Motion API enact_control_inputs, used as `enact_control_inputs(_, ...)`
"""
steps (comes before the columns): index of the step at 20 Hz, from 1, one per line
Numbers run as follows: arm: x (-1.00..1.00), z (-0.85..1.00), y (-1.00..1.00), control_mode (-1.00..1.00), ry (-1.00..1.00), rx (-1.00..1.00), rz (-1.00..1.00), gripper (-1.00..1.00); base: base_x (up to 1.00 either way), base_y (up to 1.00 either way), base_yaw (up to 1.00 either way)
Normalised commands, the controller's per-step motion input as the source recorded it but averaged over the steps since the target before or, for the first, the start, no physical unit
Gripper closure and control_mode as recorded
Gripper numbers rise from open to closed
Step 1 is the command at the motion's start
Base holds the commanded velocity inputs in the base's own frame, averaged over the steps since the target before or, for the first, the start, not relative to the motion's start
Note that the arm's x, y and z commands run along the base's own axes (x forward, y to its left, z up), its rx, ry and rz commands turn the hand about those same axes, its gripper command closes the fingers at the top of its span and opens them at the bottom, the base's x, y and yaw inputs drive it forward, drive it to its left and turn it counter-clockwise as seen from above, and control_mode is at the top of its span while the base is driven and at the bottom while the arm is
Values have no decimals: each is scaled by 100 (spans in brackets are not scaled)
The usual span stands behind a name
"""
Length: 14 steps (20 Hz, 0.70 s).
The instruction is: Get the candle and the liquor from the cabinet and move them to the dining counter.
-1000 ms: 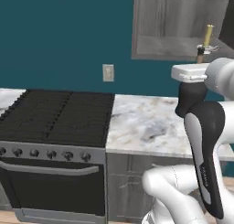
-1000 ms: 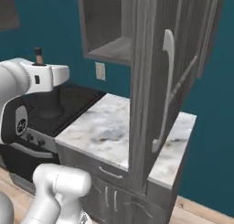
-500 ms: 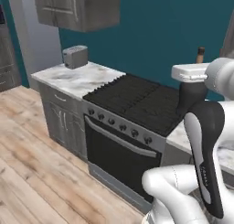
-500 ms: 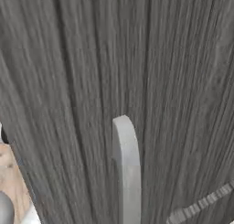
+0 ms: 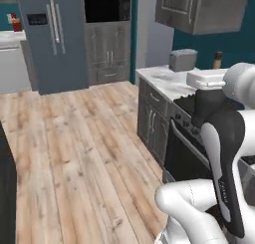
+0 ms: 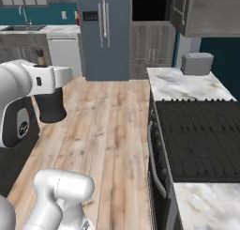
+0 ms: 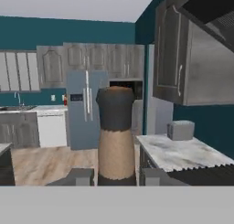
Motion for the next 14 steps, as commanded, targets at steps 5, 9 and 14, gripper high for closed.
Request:
enact_control_inputs(5, 0, 0, 0, 100, 0, 0, 0, 100, 30, 26, 73)
enact_control_inputs(9, 0, 0, 0, 100, 0, 0, 0, 100, 51, 16, 70)
enact_control_inputs(14, 0, 0, 0, 100, 0, 0, 0, 100, 53, 18, 70)
